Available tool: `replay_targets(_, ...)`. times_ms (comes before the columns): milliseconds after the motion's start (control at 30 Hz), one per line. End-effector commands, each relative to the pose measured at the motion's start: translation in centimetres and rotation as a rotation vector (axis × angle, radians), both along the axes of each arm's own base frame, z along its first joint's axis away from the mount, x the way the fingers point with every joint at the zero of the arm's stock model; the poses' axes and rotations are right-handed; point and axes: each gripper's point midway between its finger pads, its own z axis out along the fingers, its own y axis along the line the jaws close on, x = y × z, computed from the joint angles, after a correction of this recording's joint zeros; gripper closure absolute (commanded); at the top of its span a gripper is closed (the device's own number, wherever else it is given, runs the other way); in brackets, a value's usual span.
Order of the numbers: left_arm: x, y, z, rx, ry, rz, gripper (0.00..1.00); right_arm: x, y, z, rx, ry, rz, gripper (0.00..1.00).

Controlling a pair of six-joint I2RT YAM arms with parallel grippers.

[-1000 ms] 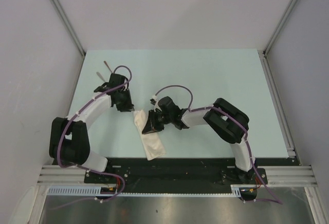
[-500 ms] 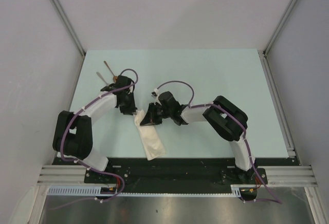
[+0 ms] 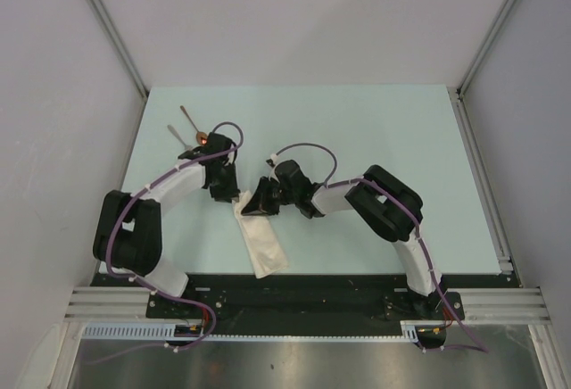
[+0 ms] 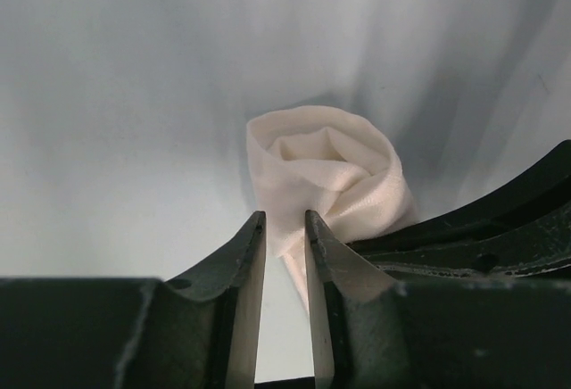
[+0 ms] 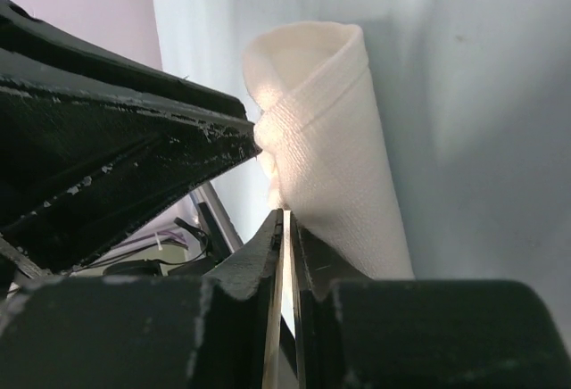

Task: Fold the napkin into a case and place the utensils inside
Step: Smooth out the smaller rectangle-folded napkin at the center of the board.

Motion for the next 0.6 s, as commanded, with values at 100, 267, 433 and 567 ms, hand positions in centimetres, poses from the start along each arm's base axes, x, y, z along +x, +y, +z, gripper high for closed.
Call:
replay_targets(100, -0.2, -0.2, 1.9, -0.018, -0.063, -0.022, 0.69, 2.4, 1.1, 1.4, 0.060, -0.020, -0.066, 0.89)
replay_targets(267, -0.7, -0.7, 0.3, -0.029, -0.004, -0.039, 0.69, 2.8, 1.3, 0.7, 0.060, 0.002, -0.089, 0.89)
replay_targets(433, -0.6, -0.9, -0.1, -0.022, -0.001, -0.048, 0.70, 3.0, 1.1, 0.0, 0.036, 0.016, -0.117, 0.89)
replay_targets(567, -0.5, -0.4, -0.7, 0.008, 0.015, -0.047, 0.75, 2.7, 1.3, -0.2, 0.028, 0.025, -0.117, 0.90)
